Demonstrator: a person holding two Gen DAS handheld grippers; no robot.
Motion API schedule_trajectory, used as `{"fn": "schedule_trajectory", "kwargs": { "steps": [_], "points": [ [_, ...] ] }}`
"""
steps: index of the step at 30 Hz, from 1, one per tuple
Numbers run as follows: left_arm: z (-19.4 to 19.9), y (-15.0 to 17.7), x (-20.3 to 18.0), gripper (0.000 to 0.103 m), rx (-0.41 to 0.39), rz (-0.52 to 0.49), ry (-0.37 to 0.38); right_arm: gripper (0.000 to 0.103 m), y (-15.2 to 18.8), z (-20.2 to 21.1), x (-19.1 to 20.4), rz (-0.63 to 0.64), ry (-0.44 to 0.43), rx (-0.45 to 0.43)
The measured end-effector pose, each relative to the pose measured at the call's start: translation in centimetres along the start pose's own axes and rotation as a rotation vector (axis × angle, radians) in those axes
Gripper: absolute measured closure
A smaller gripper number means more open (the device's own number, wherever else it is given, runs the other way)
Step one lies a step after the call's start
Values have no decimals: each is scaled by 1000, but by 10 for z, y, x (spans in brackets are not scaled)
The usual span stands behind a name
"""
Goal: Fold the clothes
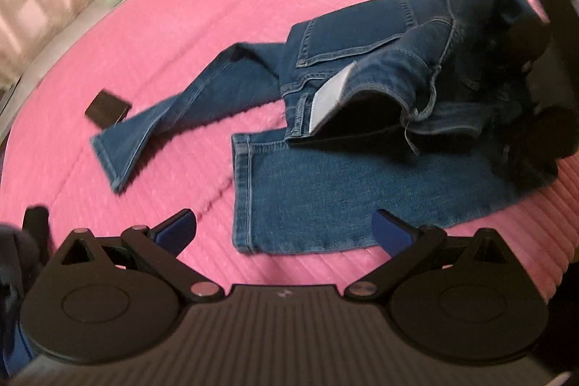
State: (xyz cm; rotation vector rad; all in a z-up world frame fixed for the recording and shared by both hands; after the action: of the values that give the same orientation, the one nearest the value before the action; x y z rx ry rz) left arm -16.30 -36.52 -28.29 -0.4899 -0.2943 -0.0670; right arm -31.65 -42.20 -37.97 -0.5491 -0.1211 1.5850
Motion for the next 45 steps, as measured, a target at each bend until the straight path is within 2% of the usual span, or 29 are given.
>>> {"fn": "schedule_trajectory", "kwargs": {
  "steps": [3,7,10,14,17,21,23,25,27,28,30,31,32,34,38,42,45],
  "points": [
    [7,-13,-2,1,-30,-35,-21,89,-1,48,-28,-135,-61,-56],
    [11,-31,-6,1,-119,-191,-47,89,2,126,-82,-424,-145,-125],
    [7,-46,-10,1,-193,-297,-34,89,10,182,-120,-630,-181,-174],
    [-8,-67,-20,1,-277,-424,0,89,23,243,-154,-839,-163,-235],
    [-21,-74,-31,2,-312,-514,23,89,26,277,-170,-918,-128,-281],
    [-34,-76,-44,2,-325,-584,55,89,33,296,-183,-992,-113,-315],
    [-43,-79,-46,6,-307,-559,71,89,38,299,-190,-1013,-111,-322],
    [-52,-84,-44,17,-271,-505,86,89,42,300,-191,-1013,-109,-314],
    [-57,-90,-42,45,-241,-459,91,89,37,287,-192,-1018,-110,-297],
    [-58,-91,-40,55,-232,-448,93,89,34,279,-197,-1021,-112,-291],
    [-59,-93,-37,87,-216,-436,95,89,30,266,-203,-1022,-117,-280],
    [-57,-94,-34,87,-215,-430,83,89,30,261,-205,-1020,-118,-275],
    [-53,-94,-29,92,-218,-418,74,89,30,258,-206,-1018,-119,-271],
    [-41,-98,-11,97,-229,-354,63,89,26,261,-205,-1002,-121,-266],
    [6,-112,64,98,-280,-163,29,89,3,267,-197,-966,-160,-281],
    [78,-135,150,99,-363,-80,-48,89,-31,289,-168,-948,-259,-342],
    [145,-163,202,99,-430,-91,-107,89,-60,311,-135,-931,-352,-418]
  ]
}}
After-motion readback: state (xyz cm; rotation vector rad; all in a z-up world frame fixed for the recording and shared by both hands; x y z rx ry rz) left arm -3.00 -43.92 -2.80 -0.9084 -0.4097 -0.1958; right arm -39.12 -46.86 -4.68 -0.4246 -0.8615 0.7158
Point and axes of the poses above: each gripper's, at about its wrist camera, not at the fingertips, and z roughly against the way its jaws point, x to its left, y to its underside, the point moved 3 cm from there along -z, roughly the way its jaws point, and after that the axes turned 4 degrees about -z, right-handed, at the moved point
